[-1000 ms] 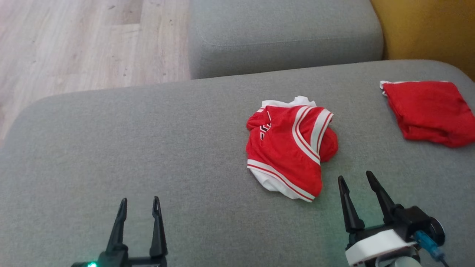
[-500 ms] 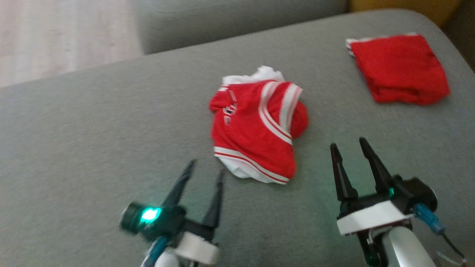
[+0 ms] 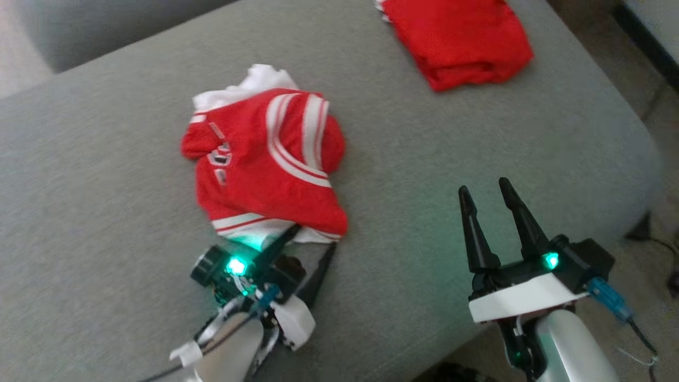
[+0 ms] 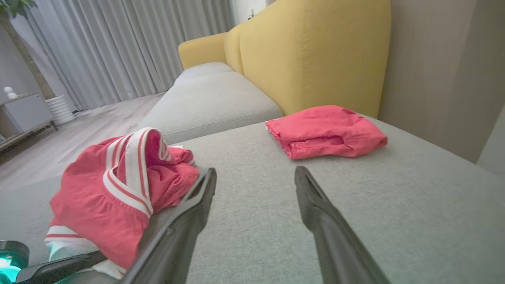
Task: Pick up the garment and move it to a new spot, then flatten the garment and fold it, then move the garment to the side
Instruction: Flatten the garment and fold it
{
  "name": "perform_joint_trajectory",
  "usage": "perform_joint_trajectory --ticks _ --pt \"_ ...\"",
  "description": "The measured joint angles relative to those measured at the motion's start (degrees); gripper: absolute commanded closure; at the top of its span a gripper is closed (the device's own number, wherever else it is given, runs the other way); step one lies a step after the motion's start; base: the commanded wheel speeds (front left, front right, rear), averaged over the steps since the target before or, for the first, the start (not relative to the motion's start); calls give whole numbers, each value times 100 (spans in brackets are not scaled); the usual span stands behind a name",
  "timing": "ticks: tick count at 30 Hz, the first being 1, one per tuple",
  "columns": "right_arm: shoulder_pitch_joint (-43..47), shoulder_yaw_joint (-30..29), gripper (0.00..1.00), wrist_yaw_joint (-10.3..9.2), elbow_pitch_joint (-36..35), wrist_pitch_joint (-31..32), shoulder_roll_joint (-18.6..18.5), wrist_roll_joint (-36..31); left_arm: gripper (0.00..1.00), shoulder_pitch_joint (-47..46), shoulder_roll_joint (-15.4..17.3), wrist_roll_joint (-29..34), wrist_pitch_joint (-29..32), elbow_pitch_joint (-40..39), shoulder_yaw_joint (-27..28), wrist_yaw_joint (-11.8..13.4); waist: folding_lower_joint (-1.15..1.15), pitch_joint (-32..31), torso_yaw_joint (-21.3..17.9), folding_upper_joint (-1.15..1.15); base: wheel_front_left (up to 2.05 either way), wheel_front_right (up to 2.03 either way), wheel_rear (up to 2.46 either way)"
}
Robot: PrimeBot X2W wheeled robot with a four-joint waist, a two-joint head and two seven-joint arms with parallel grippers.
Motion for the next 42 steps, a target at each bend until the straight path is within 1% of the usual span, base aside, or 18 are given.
perform_joint_trajectory --ticks 3,4,5,6,9,14,15,20,24,27,30,32,34,36,37,38,40,42 --pt "-24 3 0 0 -10 0 0 51 0 -199 -26 -157 55 202 68 78 -2 149 -270 0 0 0 0" --pt "-24 8 0 0 -11 0 0 65 5 -270 -32 -177 48 252 71 82 -2 192 -346 0 0 0 0" --pt "-24 9 0 0 -11 0 1 87 65 -327 -32 -197 38 276 75 78 -1 230 -411 0 0 0 0" --pt "-24 9 0 0 -10 0 1 87 100 -374 -32 -250 35 302 70 66 -1 261 -466 0 0 0 0" --pt "-22 8 0 0 -7 0 1 88 100 -431 -2 -566 -57 272 16 -71 0 294 -548 0 0 0 0" --pt "-24 73 0 0 0 0 1 107 100 -602 21 -854 -65 102 -245 -198 0 236 -492 0 0 0 0" --pt "-23 91 0 0 4 0 1 121 100 -706 15 -953 -66 26 -303 -256 2 220 -476 0 0 0 0" --pt "-24 99 0 0 7 0 1 137 100 -1641 -3 -1599 -116 -639 -608 -422 1 134 -368 0 0 0 0" --pt "-24 56 0 0 9 0 1 137 100 -2709 -19 -1906 -145 -1043 -635 -439 1 79 -238 0 0 0 0" --pt "-23 24 0 0 12 0 1 136 100 -3598 -56 -2056 -168 -1289 -364 -433 1 35 -87 0 0 0 0" --pt "-19 -33 0 0 19 0 0 100 100 -4208 -113 -2501 -210 -1621 271 -360 0 -15 120 0 0 0 0" --pt "-13 -78 0 0 37 0 0 20 100 -4365 -118 -2782 -218 -1842 636 -316 0 -51 294 0 0 0 0" --pt "-2 -130 0 0 43 0 1 -42 100 -4251 -87 -3071 -215 -2004 928 -237 0 -94 489 0 0 0 0" --pt "19 -204 0 0 48 0 -1 -108 100 -3817 -3 -3309 -157 -2165 1099 -124 0 -138 704 0 0 0 0" --pt "73 -235 0 0 53 0 -2 -191 100 -3039 127 -3478 -148 -2276 1205 24 0 -175 931 0 0 0 0" --pt "108 -229 0 0 60 0 -1 -233 100 -2544 204 -3588 -107 -2290 1260 71 0 -190 1048 0 0 0 0" --pt "118 -235 0 0 86 0 0 -298 100 -1503 310 -3884 -105 -2231 1349 123 0 -214 1266 0 0 0 0" --pt "109 -274 0 0 86 0 0 -348 100 -534 394 -4038 -71 -2003 1374 130 0 -228 1474 0 0 0 0"
